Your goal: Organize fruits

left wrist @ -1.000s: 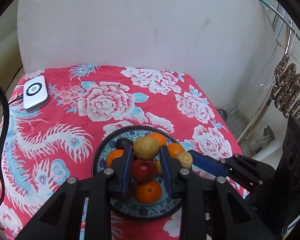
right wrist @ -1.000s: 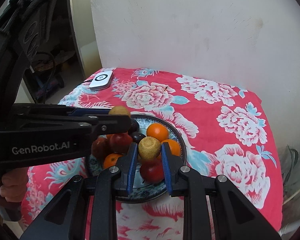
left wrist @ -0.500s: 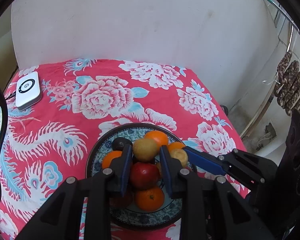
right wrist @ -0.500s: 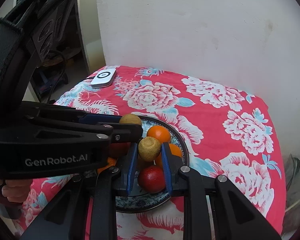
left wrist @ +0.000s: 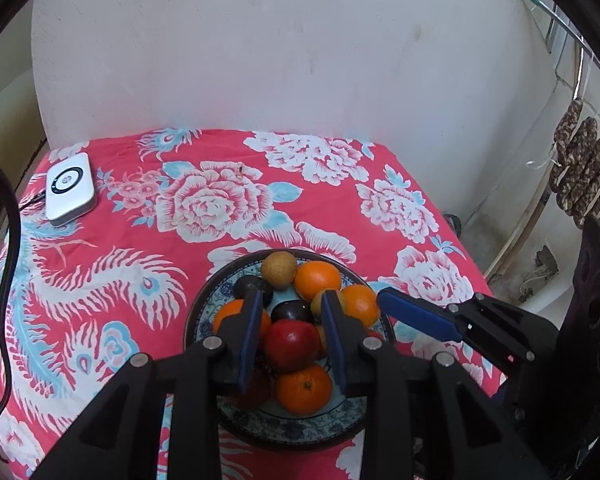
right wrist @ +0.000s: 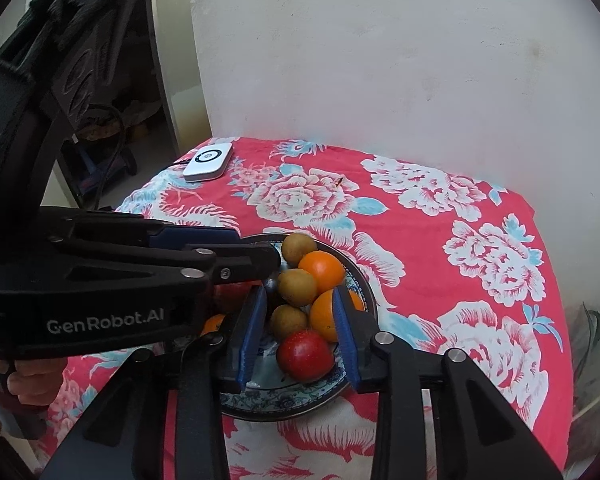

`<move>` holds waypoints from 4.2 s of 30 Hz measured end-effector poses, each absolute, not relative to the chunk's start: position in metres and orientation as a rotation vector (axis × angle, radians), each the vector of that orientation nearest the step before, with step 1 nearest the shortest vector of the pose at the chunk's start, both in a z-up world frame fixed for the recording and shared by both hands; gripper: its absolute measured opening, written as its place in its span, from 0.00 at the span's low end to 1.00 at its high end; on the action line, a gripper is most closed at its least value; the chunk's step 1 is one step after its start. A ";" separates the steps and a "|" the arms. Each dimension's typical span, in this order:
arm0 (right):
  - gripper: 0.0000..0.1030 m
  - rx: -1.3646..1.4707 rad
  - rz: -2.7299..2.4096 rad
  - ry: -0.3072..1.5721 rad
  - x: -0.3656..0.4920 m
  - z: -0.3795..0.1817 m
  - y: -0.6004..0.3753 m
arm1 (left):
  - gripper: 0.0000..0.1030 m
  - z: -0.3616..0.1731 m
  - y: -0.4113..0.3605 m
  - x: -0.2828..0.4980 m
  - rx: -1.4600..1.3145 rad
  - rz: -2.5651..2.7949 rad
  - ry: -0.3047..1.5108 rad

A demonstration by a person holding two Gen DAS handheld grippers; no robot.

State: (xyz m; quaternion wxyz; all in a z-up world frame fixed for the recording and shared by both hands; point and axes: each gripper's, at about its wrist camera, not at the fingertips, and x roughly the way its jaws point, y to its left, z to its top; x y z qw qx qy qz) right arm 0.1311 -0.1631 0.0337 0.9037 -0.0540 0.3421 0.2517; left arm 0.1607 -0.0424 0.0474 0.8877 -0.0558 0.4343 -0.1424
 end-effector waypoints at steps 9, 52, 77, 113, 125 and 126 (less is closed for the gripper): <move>0.40 -0.081 0.501 0.710 0.114 0.040 -0.168 | 0.35 0.059 -0.032 0.134 -0.128 -0.260 0.871; 0.58 -0.006 0.315 0.868 0.080 -0.004 -0.190 | 0.67 0.015 -0.036 0.072 -0.047 -0.010 0.934; 0.62 -0.074 0.283 0.875 0.079 -0.005 -0.179 | 0.69 0.002 -0.034 0.070 -0.020 0.046 0.907; 0.62 -0.075 0.281 0.876 0.079 -0.006 -0.179 | 0.70 0.001 -0.033 0.070 -0.020 0.046 0.907; 0.62 -0.078 0.277 0.877 0.080 -0.006 -0.180 | 0.70 0.001 -0.033 0.070 -0.020 0.046 0.907; 0.62 -0.078 0.277 0.877 0.080 -0.006 -0.180 | 0.70 0.001 -0.033 0.070 -0.020 0.046 0.907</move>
